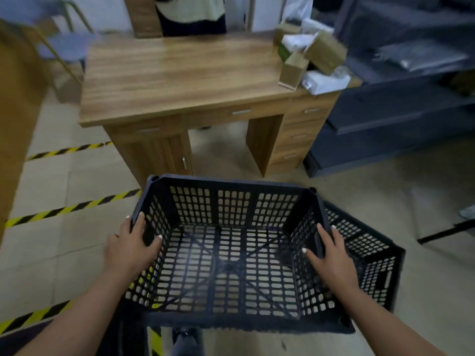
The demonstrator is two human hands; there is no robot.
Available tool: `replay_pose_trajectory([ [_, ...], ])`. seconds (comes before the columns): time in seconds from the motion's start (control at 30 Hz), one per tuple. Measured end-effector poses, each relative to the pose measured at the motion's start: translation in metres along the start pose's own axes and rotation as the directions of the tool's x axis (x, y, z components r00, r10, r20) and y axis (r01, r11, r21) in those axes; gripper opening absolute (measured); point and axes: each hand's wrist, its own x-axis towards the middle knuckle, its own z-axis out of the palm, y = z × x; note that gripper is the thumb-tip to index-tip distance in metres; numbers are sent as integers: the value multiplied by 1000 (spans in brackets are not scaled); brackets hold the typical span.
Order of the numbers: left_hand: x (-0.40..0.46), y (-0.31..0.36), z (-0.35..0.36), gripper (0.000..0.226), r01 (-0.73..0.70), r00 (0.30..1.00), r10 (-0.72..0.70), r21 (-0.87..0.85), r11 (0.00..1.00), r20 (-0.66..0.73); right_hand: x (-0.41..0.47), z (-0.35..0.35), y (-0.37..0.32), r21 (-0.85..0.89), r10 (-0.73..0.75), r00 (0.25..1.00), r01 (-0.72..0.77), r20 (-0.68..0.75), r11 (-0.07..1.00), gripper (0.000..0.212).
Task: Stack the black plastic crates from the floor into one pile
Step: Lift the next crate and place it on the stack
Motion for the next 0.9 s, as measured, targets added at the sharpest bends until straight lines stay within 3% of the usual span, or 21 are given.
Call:
replay_pose_trajectory([
  [0.37,-130,-38,-92,74,111,986,-118,-66,992,-115,-78,-70,-21,57,-203,979,204,-32,977,72],
  [0.7,-199,-172,-114,89,226,961,-244,-143,964,-130,-148,-48,-101,50,-342,939,341,31,939,72],
  [0.9,-233,-257,-118,82,209,962,-235,-181,961,-139,-208,-13,-156,67,-385,923,382,26,922,72],
])
